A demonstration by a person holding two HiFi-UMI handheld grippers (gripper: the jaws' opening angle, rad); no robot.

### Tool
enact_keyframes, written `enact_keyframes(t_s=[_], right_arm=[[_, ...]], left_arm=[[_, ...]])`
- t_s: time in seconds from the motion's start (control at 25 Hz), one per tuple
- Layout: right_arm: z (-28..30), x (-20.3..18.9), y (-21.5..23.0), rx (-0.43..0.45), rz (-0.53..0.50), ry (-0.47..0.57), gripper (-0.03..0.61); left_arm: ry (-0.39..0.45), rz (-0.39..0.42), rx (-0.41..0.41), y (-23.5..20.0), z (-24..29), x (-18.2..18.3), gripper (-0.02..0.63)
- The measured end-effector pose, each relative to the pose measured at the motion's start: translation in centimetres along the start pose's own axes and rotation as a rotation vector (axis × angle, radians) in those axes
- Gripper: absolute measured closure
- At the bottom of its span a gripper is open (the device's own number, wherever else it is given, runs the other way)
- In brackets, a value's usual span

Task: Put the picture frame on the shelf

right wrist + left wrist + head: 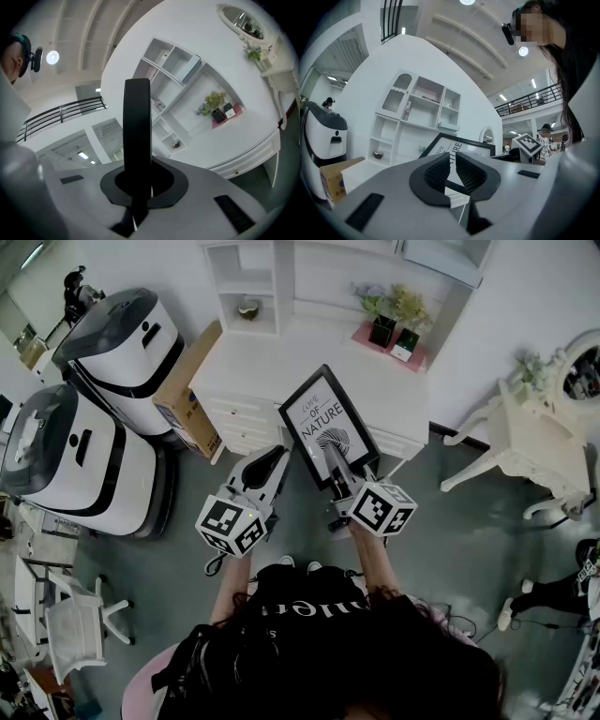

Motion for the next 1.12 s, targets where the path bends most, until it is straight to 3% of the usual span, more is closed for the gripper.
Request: enact_keyframes(t_s=[0.48,1.12], right_arm=[[-0.1,0.1,0.8,0.038,0.094,0.003,0.526],[-2.7,0.6,3.9,0.070,0.098,-0.047,0.526]], left_arm=[[-0.013,-0.010,0.003,0.2,0.4,-0.1,0.563],[-0.003,-0.013,0.028,3.3,2.8,-0.2,0.563]])
Point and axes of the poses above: the fingertips, and each gripper's own axes: z forward along the fingers, y to its right, x out of its top, the point moved 2 cm from there along -z, backward along the fingers, and after that the axes turned 9 degrees about -y, right-handed, at the moved point
